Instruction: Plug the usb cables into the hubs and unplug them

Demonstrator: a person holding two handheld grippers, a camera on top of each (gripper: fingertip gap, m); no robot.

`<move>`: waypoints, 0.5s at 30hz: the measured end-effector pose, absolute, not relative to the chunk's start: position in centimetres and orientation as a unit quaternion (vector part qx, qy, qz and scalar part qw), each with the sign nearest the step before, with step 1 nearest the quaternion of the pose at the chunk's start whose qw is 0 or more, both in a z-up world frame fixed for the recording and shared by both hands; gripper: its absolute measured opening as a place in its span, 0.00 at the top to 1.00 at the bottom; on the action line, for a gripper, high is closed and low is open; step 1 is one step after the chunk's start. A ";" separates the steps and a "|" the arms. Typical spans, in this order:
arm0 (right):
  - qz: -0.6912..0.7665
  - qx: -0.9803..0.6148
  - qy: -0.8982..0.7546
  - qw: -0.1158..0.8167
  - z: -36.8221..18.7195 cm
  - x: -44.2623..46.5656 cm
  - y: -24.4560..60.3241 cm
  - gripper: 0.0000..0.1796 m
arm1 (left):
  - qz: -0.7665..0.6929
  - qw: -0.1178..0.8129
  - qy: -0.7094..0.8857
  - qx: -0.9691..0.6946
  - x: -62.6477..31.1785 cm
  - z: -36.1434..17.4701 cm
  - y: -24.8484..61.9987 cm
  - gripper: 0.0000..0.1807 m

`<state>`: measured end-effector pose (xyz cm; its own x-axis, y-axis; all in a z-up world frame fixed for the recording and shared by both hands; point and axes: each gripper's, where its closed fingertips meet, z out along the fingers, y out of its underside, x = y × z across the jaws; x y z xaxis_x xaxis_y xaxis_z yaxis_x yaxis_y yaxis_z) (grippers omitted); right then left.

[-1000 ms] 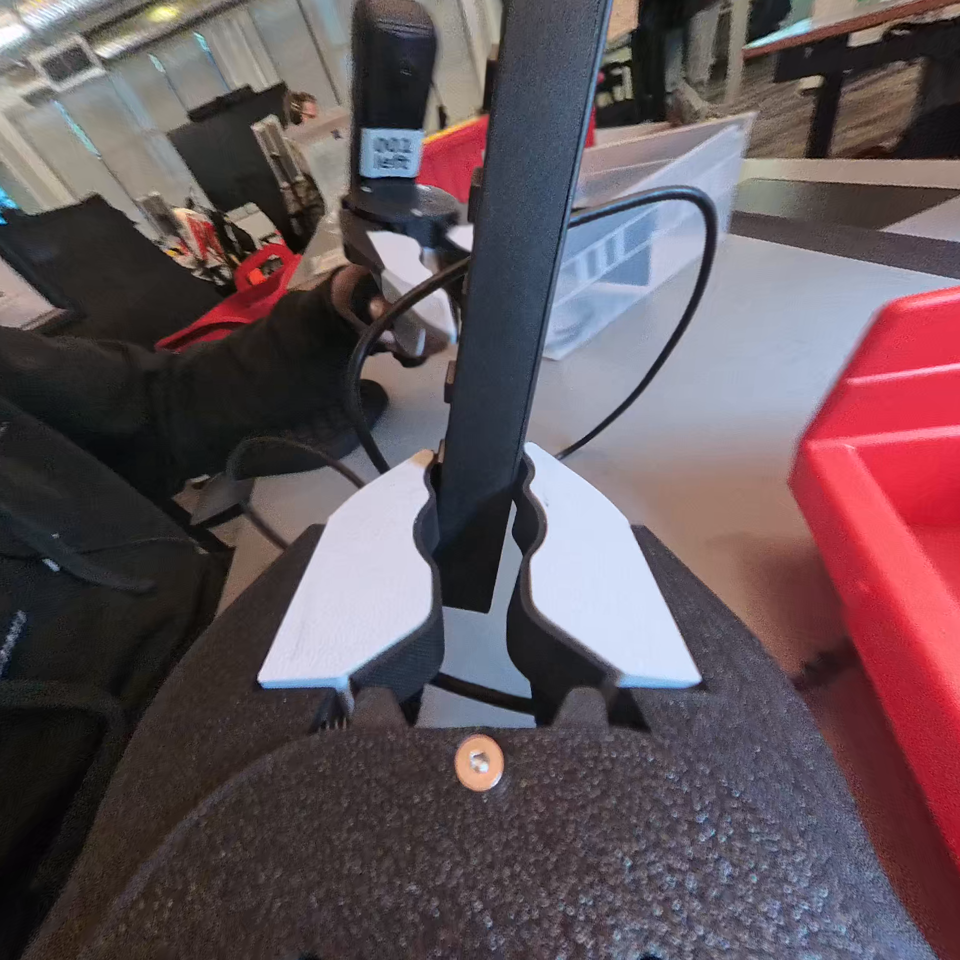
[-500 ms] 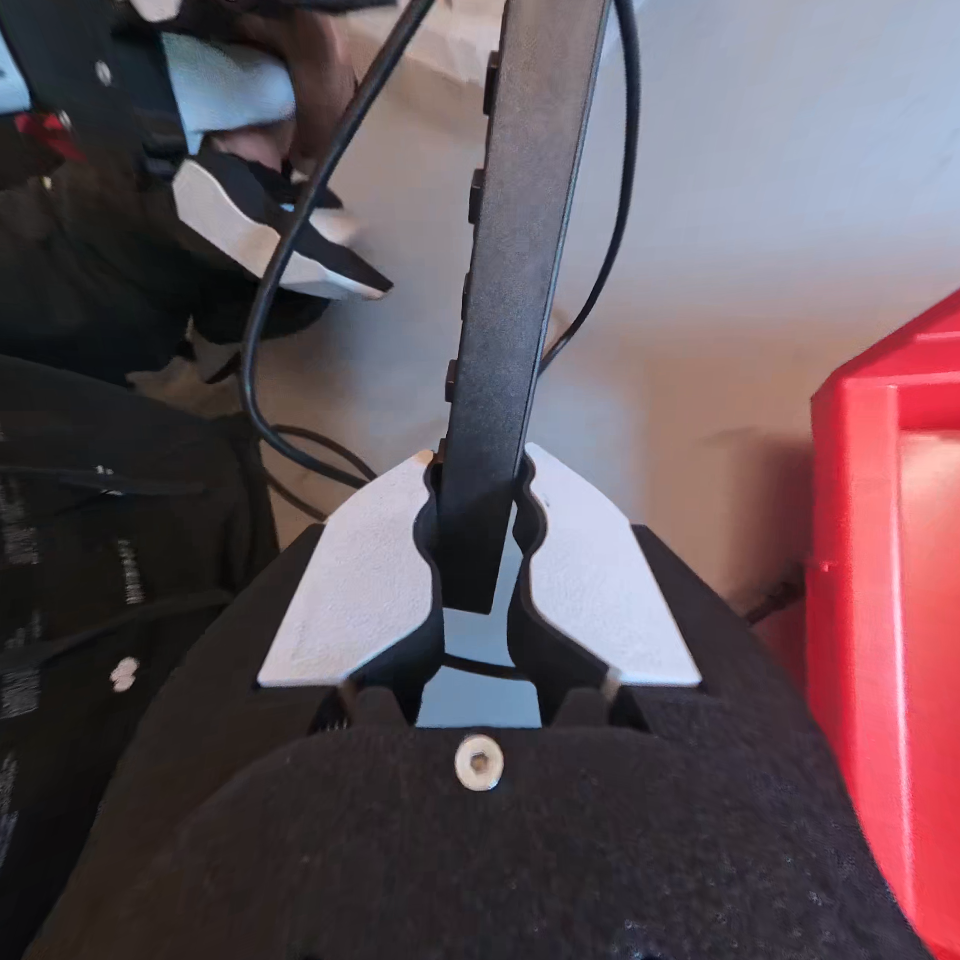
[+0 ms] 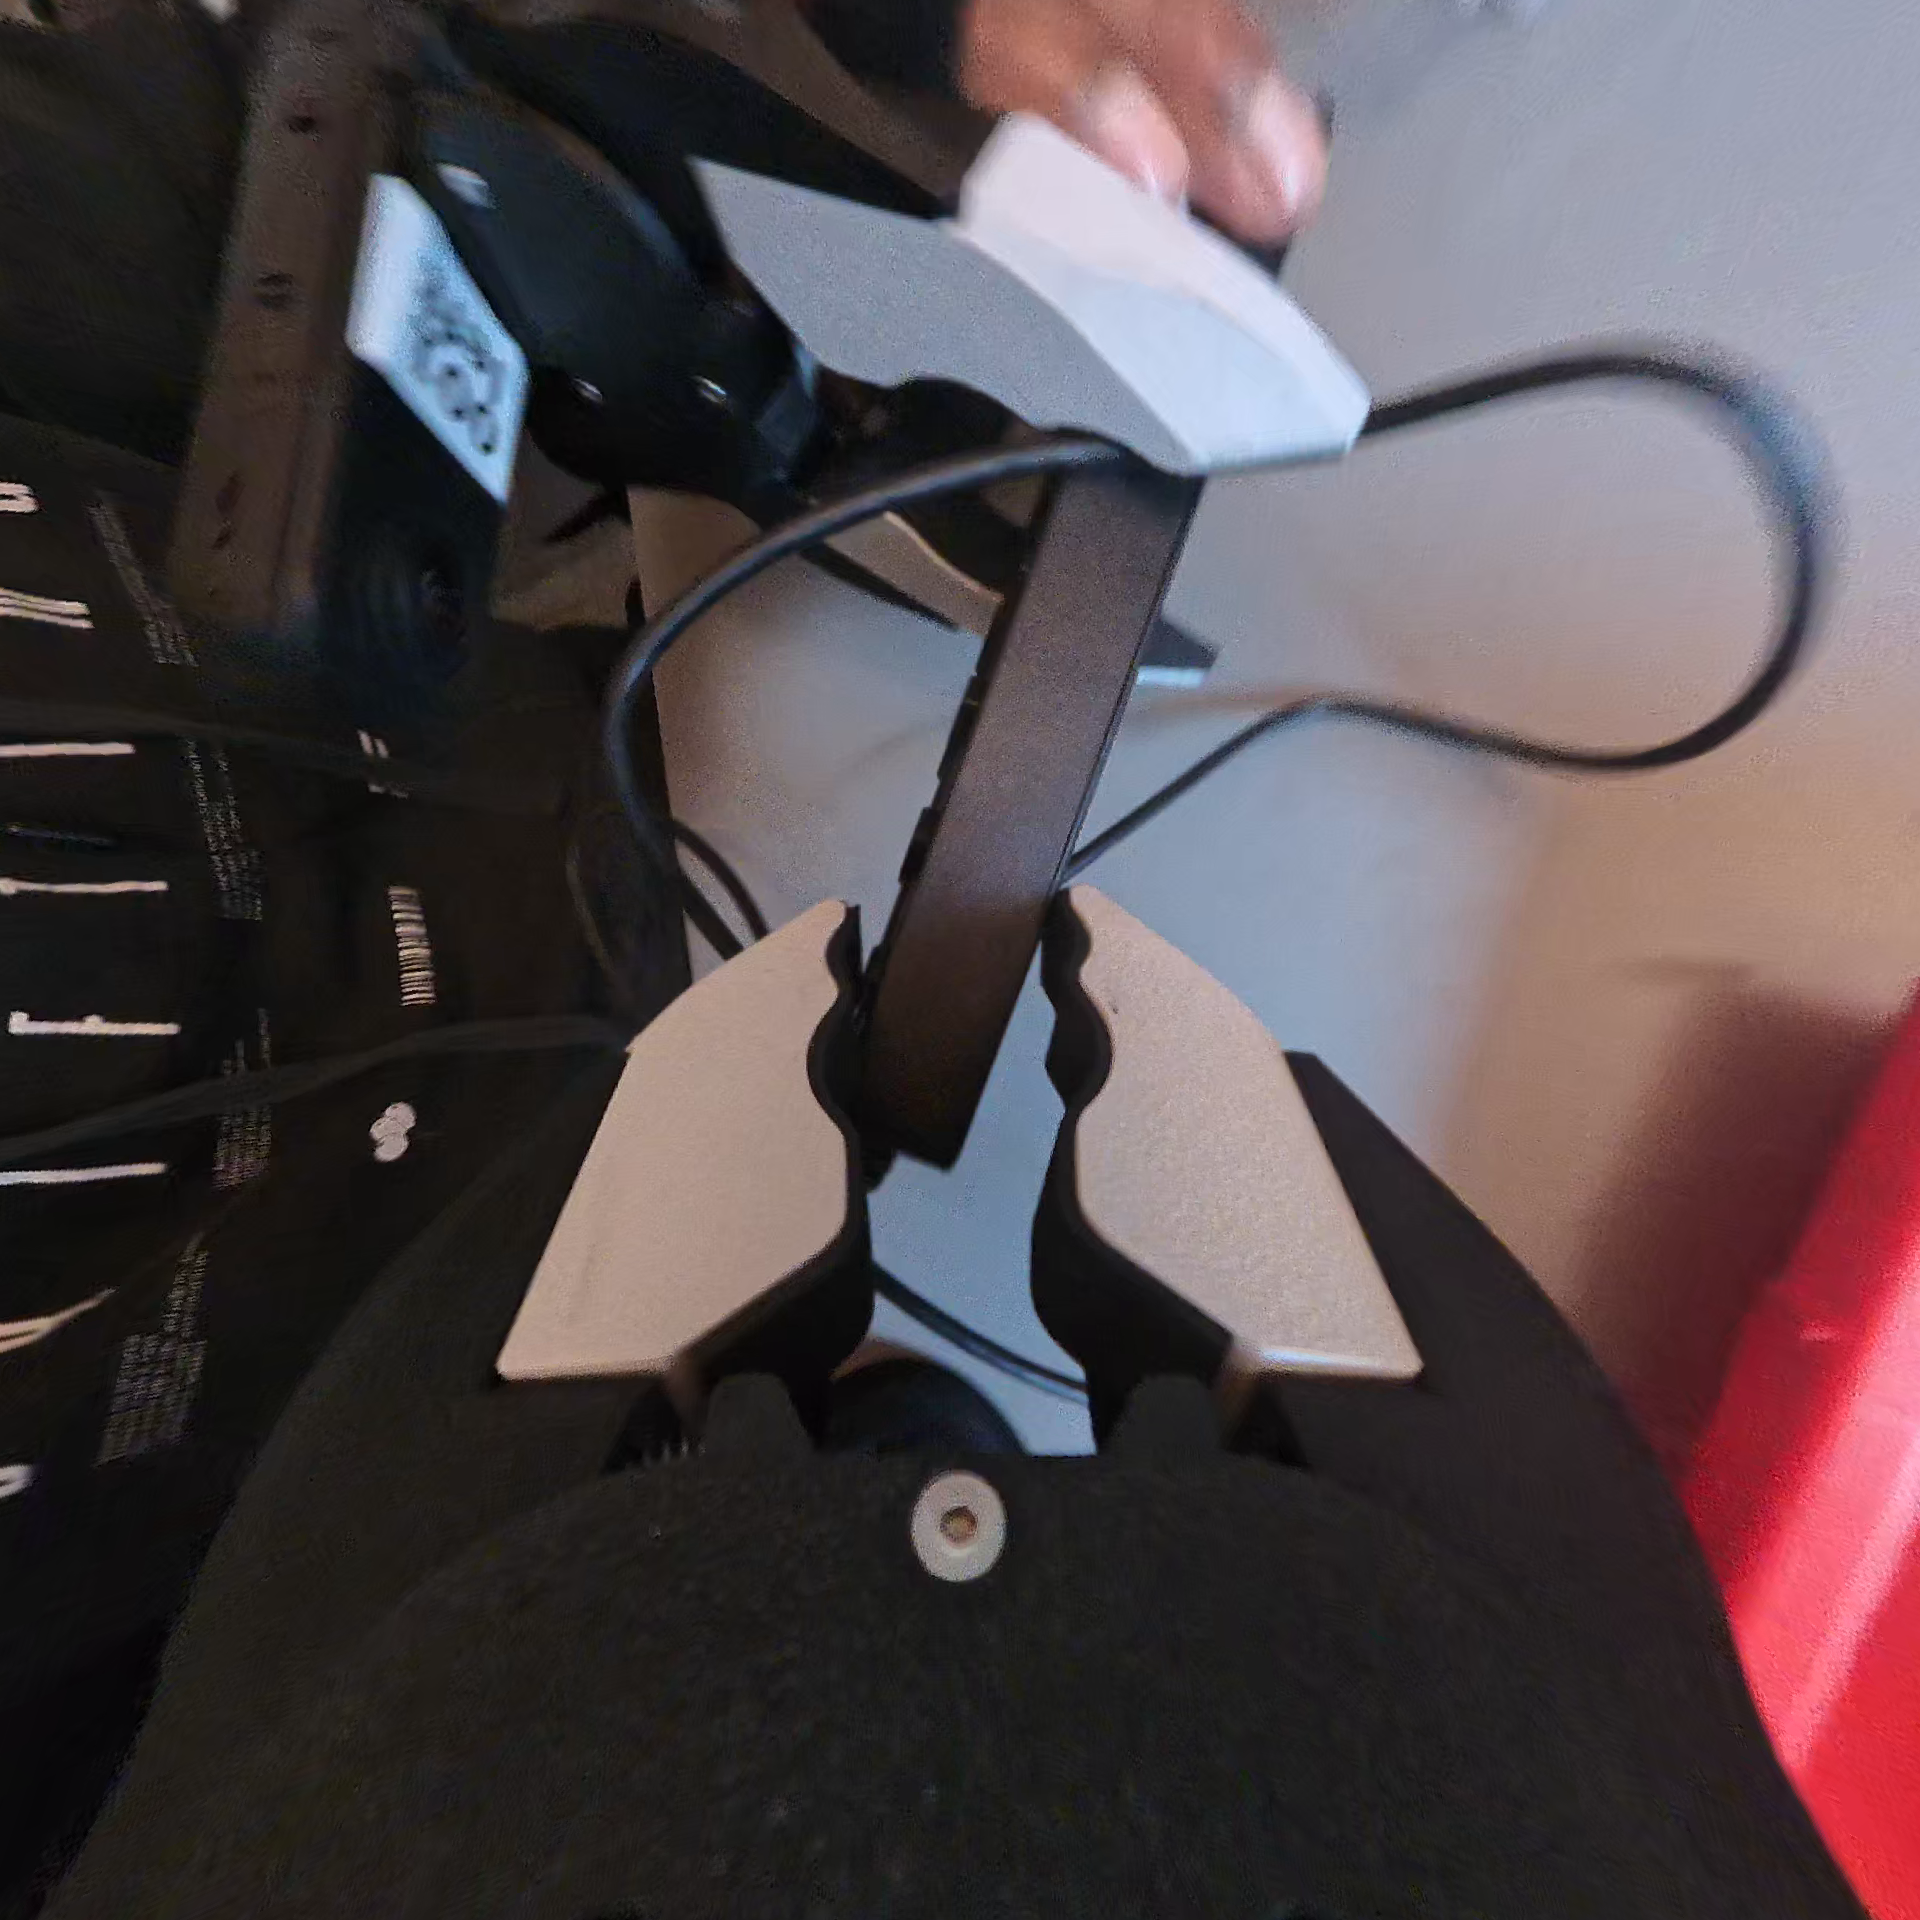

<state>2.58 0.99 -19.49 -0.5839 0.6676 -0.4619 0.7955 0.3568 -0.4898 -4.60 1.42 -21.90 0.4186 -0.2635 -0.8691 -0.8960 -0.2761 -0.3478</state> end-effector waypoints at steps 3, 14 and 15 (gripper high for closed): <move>-0.432 0.396 0.809 -0.052 -14.5 0.7 2.6 0.69 | 0.245 0.486 0.334 -0.770 -5.5 -21.5 0.8 0.67; -0.541 0.399 0.623 -0.401 -8.3 4.0 10.0 0.69 | -0.015 0.410 0.071 -0.909 -9.0 -24.9 0.4 0.67; -0.520 0.387 0.638 -0.415 -9.3 4.0 8.9 0.69 | -0.026 0.397 0.060 -0.915 -8.7 -25.5 0.5 0.67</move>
